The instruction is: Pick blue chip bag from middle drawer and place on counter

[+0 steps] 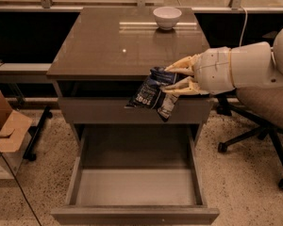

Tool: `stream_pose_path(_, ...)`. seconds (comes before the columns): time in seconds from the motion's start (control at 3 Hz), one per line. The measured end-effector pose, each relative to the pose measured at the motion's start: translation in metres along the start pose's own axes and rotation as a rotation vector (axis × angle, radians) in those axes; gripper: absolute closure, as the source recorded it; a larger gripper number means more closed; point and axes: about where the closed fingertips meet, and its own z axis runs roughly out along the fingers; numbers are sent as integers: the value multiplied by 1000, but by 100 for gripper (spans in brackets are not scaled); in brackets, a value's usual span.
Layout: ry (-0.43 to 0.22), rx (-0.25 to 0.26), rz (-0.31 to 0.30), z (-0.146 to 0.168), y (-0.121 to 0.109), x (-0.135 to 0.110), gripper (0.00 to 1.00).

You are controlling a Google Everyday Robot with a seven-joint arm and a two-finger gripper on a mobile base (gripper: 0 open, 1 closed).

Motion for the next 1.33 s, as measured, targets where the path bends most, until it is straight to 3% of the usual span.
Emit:
stream_pose_path(0.33,0,0,0,0,0,0,100)
stream_pose_path(0.67,-10,75,-15,2,-17,-10,100)
stream_pose_path(1.33,-46,301,-48,47,-109,-34,100)
